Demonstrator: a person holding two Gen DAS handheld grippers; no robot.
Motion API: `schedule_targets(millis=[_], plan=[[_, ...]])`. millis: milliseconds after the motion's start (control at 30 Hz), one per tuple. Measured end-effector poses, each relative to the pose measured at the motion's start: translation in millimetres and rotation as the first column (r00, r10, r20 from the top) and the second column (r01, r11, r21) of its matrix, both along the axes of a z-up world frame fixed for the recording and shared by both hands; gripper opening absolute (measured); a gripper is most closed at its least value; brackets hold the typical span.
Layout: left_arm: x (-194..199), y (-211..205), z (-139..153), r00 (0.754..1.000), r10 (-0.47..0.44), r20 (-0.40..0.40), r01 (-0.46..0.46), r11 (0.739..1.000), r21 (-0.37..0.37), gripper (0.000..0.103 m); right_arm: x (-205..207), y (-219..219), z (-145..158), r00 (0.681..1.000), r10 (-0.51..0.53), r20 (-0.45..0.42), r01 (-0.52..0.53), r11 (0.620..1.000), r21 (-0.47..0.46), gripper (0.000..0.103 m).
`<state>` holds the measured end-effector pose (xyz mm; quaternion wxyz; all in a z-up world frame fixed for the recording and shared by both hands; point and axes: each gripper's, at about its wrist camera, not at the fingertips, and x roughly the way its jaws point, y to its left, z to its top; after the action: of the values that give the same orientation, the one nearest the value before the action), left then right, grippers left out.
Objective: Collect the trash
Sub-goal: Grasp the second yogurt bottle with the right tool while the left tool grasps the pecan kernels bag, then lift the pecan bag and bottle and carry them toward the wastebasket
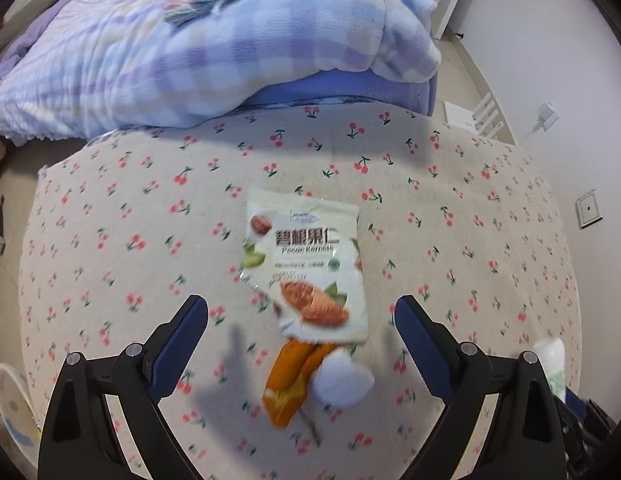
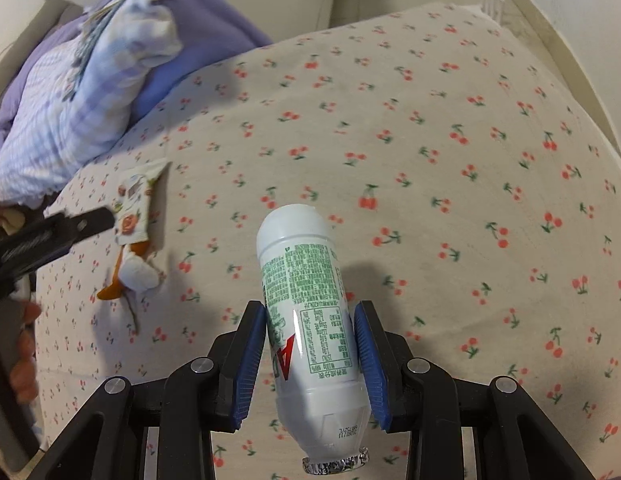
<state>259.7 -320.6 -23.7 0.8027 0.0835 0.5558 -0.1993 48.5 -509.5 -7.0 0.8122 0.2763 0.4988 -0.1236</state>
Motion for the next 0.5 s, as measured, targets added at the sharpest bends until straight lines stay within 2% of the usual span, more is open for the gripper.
schedule_targets(millis=[133,267,333,500], plan=[[17.6,-9.1,-19.4,0.999,0.04,-0.021,-0.04,0.999,0.013,0.087,-4.8,-9.6,-2.2,1.0,-0.026,-0.002,0.026,1.0,0.013,0.041],[27.4,-3.6,-31.8,0.993,0.09,-0.075,-0.092,0.995,-0.027,0.069,-0.9,-7.7,-5.9,1.0,-0.015,-0.006,0.015,0.999,0.031,0.041],[27.8,0.1,-29.6,0.993,0.102,-0.062,-0.104,0.994,-0.044,0.057,1.7,-5.4,-6.2,1.0,-0.007,-0.004,0.007,0.999,0.036,0.041],[21.9,9.2,-19.9,0.994,0.089,-0.062,-0.094,0.992,-0.085,0.051,5.0,0.3,-5.3,1.0,0.008,0.0,-0.008,0.999,0.035,0.041]])
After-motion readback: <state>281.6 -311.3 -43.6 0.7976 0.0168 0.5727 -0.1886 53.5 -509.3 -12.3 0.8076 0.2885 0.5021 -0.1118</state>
